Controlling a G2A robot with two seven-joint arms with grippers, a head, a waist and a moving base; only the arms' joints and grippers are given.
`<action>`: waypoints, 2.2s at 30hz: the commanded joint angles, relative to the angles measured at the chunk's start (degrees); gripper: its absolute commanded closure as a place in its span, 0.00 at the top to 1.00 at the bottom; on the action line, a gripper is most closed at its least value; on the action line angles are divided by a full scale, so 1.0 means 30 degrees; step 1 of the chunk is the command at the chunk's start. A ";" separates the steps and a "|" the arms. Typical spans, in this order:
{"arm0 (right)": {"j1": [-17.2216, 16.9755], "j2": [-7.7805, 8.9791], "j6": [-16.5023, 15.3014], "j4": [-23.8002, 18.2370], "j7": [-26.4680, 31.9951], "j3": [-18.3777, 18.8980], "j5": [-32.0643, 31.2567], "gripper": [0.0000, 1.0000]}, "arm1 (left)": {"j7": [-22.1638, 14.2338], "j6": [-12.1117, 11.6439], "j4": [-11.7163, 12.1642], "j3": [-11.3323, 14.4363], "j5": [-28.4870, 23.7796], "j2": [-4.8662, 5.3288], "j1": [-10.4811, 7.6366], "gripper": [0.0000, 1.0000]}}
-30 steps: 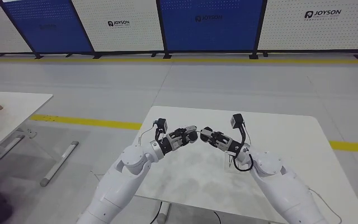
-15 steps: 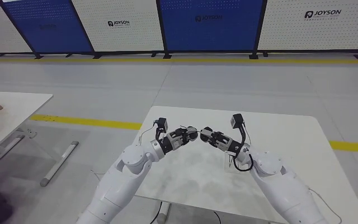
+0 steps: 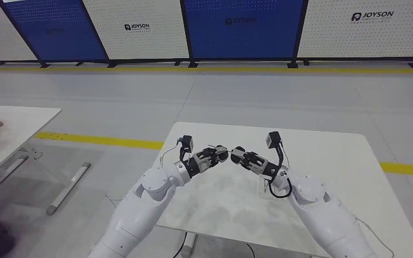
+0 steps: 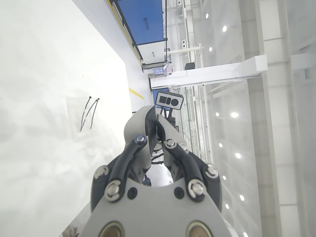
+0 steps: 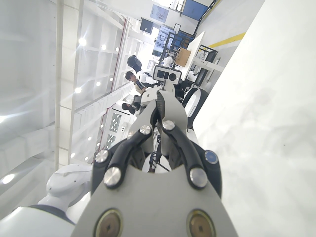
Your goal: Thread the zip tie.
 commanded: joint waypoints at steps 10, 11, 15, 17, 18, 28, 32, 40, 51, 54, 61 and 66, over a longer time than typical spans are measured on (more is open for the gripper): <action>-0.0800 0.0131 0.0472 -0.0570 -0.0005 0.1225 0.0226 1.00 | 0.0158 -0.0425 -0.0237 -0.0203 0.0327 0.0089 0.0370 0.00; -0.0858 0.0150 0.0582 -0.0614 -0.0227 0.1352 0.0092 1.00 | 0.0204 -0.0486 -0.0316 -0.0251 0.0385 0.0103 0.0458 0.00; -0.1255 0.0245 0.1140 -0.1126 -0.0996 0.1834 -0.0502 1.00 | 0.0992 -0.0744 -0.0844 -0.0462 0.0948 0.0153 0.1007 0.00; -0.1394 0.0282 0.1341 -0.1329 -0.1071 0.1966 -0.0660 1.00 | 0.1120 -0.0735 -0.0883 -0.0474 0.0960 0.0152 0.1064 0.00; -0.1394 0.0282 0.1341 -0.1329 -0.1071 0.1966 -0.0660 1.00 | 0.1120 -0.0735 -0.0883 -0.0474 0.0960 0.0152 0.1064 0.00; -0.1394 0.0282 0.1341 -0.1329 -0.1071 0.1966 -0.0660 1.00 | 0.0711 -0.0809 -0.0589 -0.0424 0.0639 0.0159 0.1193 0.00; -0.1394 0.0282 0.1341 -0.1329 -0.1071 0.1966 -0.0660 1.00 | 0.0075 -0.1492 -0.0558 -0.1149 -0.1255 0.0189 0.1583 0.00; -0.1394 0.0282 0.1341 -0.1329 -0.1071 0.1966 -0.0660 1.00 | -0.0995 -0.4111 -0.3517 -0.3081 -0.1250 0.0495 0.4237 0.00; -0.1394 0.0282 0.1341 -0.1329 -0.1071 0.1966 -0.0660 1.00 | -0.0963 -0.5238 -0.4886 -0.3998 -0.0648 0.0607 0.5508 0.00; -0.1394 0.0282 0.1341 -0.1329 -0.1071 0.1966 -0.0660 1.00 | -0.0870 -0.5179 -0.4922 -0.3953 -0.0647 0.0599 0.5470 0.00; -0.1394 0.0282 0.1341 -0.1329 -0.1071 0.1966 -0.0660 1.00 | -0.1839 -0.6037 -0.6276 -0.4073 -0.2039 0.0593 0.5697 0.00; -0.1394 0.0282 0.1341 -0.1329 -0.1071 0.1966 -0.0660 1.00 | -0.2312 -0.6633 -0.7640 -0.4306 -0.1911 0.0630 0.6347 0.00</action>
